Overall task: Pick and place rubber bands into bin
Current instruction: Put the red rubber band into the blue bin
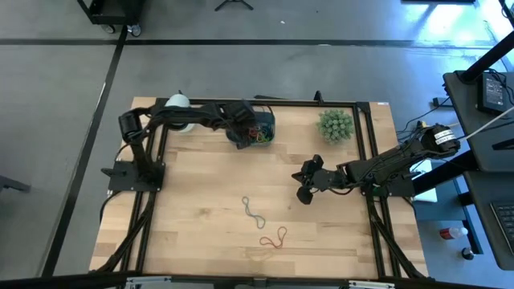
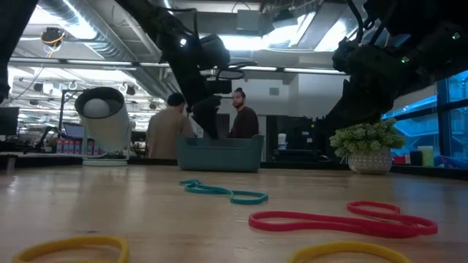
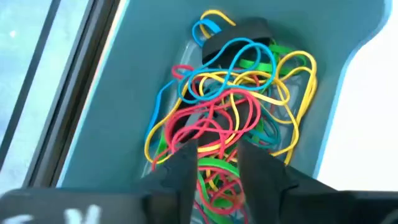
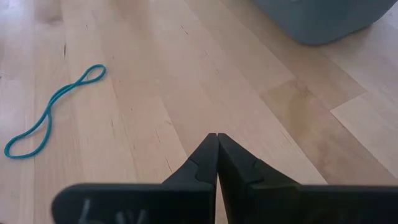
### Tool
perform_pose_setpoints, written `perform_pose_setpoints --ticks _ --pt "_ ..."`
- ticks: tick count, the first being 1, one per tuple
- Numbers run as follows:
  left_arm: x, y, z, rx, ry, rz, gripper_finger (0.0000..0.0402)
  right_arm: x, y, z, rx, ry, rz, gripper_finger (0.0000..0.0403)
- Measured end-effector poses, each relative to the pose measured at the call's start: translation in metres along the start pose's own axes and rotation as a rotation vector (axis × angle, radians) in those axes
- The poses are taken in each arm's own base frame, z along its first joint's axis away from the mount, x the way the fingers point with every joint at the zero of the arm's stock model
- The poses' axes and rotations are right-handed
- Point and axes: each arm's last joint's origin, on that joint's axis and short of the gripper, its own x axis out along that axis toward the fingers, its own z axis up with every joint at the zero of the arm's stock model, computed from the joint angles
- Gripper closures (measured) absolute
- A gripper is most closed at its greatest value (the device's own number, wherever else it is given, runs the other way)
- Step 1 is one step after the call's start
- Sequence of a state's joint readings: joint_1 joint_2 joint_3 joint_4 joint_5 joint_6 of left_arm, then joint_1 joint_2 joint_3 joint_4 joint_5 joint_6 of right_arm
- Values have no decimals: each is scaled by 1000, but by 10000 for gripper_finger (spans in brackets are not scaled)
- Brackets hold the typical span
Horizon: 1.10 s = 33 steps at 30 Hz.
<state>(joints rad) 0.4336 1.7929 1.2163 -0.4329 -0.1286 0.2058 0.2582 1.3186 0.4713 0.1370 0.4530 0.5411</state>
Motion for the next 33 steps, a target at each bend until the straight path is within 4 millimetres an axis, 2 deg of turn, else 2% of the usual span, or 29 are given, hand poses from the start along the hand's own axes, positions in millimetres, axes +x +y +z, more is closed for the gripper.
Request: perform_pose_setpoints --ticks 3,7,11,14,18,22,27,33 --pt "-9 0 1 0 -5 0 274 0 0 0 0 0 0 389" --pt "-33 2 2 -54 -33 0 266 0 0 0 -1 1 0 389" --pt "-61 -4 0 -116 -39 -34 277 0 0 0 -1 2 -1 389" --pt "-78 -21 -7 -114 -61 -62 300 0 0 0 2 4 -2 389" --pt "-94 -48 -31 -70 -107 -111 344 0 0 -1 11 7 -3 389" --pt "-104 -76 -65 -62 -147 -172 392 0 0 -1 49 19 12 389" --pt "-111 -99 -107 -68 -205 -179 399 -1 3 -3 49 26 38 391" --pt "-113 -109 -145 -87 -226 -172 399 -8 17 -8 65 34 96 399"
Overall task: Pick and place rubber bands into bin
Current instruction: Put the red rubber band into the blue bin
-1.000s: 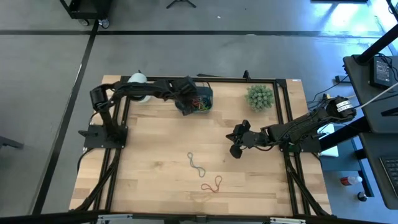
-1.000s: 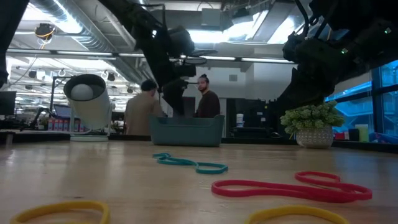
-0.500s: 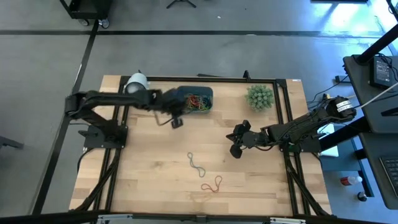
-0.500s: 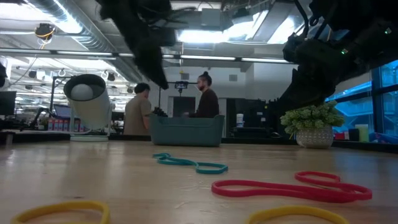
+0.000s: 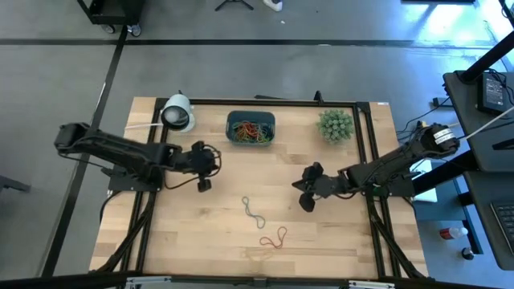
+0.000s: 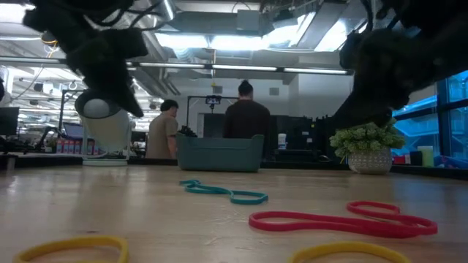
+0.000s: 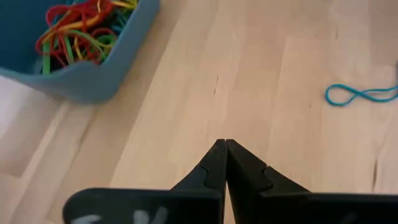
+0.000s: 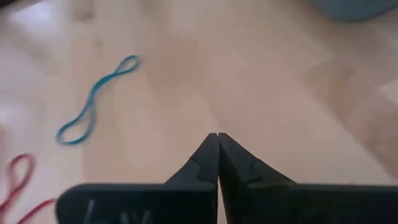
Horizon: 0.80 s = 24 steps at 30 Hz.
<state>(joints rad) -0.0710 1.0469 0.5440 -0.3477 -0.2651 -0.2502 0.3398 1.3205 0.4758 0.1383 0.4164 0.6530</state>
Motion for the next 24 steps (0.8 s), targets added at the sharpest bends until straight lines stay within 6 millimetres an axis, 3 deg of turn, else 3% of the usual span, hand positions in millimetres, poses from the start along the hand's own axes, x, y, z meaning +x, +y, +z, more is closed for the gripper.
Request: perform_pose_setpoints --ticks 9,18,24 --pt "9 0 -33 -17 -89 -42 400 1 55 11 -66 75 49 401" --pt "10 0 -35 -5 -102 -44 400 39 119 34 -162 375 13 395" --pt "10 0 -35 -4 -102 -46 399 59 142 35 -207 571 -70 393"
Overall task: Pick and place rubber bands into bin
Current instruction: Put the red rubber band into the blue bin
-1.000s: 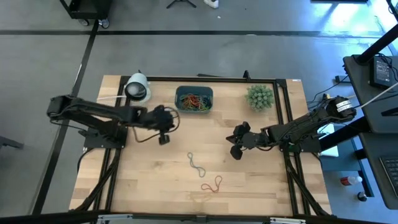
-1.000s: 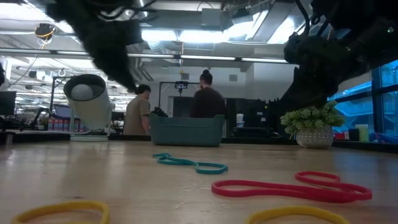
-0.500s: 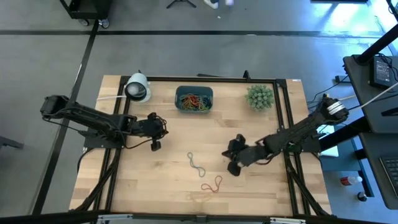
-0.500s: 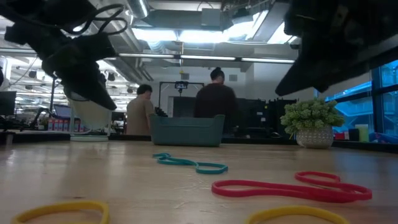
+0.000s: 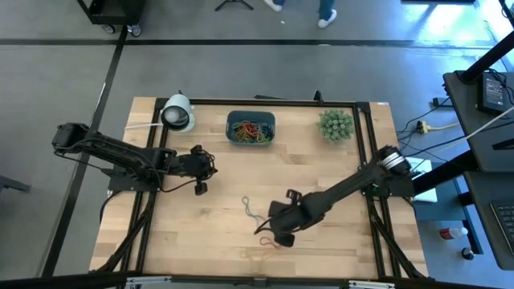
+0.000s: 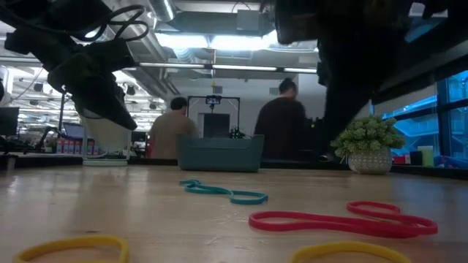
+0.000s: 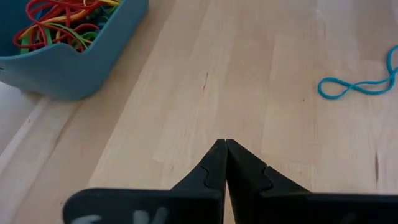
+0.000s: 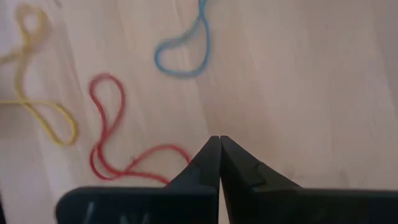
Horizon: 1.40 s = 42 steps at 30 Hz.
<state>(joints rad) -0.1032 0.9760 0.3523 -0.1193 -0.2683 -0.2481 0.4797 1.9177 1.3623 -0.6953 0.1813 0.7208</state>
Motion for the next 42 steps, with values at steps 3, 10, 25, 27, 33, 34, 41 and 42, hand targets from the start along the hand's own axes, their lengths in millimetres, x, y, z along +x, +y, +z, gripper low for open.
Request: perform_pose_setpoints --ticks 3,10,25,27,33,34,41,42 --pt "0 0 -1 3 6 -6 400 8 5 1 54 61 -46 394" --pt "0 -2 -1 88 26 -70 400 31 7 -6 178 172 -55 377" --pt "0 -3 -4 171 52 -126 398 40 11 -10 319 214 -52 323" --pt "0 -3 -4 172 59 -125 400 39 14 -11 318 216 -33 322" --pt "0 -3 -5 173 63 -132 398 32 24 -12 342 203 -26 322" --pt "0 -3 -5 173 63 -132 399 31 25 -13 339 202 -28 322" --pt "0 -3 -4 172 60 -132 399 28 32 -17 323 183 -19 322" --pt "0 -3 -4 172 60 -132 398 28 32 -17 320 176 -24 322"
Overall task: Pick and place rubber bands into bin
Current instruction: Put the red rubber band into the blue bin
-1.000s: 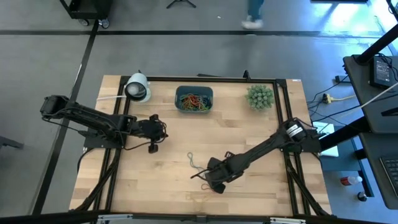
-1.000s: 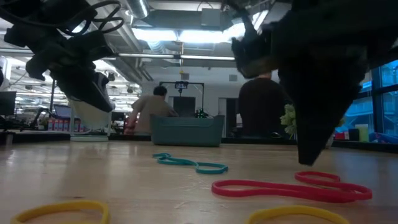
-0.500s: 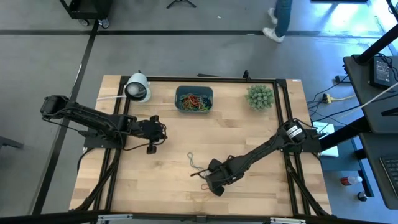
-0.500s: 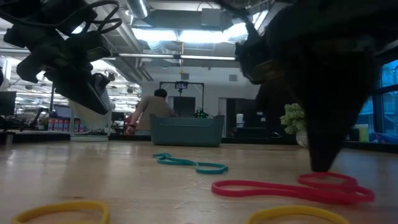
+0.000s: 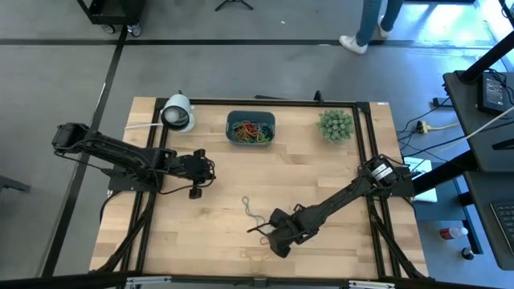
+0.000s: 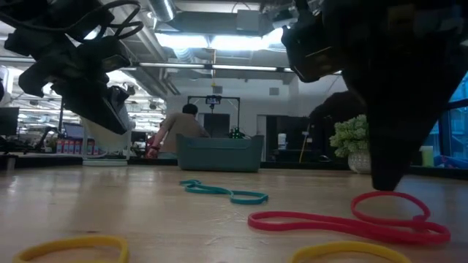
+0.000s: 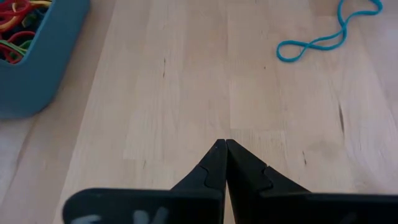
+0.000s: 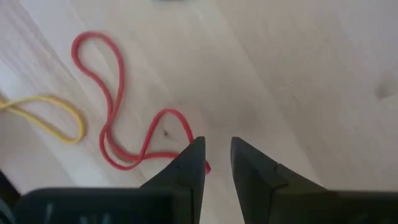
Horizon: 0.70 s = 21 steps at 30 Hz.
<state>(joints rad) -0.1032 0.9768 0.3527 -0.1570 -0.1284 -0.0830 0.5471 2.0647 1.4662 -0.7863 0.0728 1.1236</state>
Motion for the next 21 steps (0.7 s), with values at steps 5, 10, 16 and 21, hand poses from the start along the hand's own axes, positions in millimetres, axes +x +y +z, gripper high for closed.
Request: perform_pose_setpoints --ticks 5,10,16,21 --pt "0 0 0 0 0 0 401 0 -1 -1 -5 -16 -18 322" --pt "0 0 0 0 -1 0 399 1 -5 -1 -10 -21 -67 322" --pt "0 0 0 0 -1 0 399 1 -5 1 -2 -37 -61 322" --pt "0 0 0 0 -1 0 400 1 -2 1 -5 -44 -40 322"
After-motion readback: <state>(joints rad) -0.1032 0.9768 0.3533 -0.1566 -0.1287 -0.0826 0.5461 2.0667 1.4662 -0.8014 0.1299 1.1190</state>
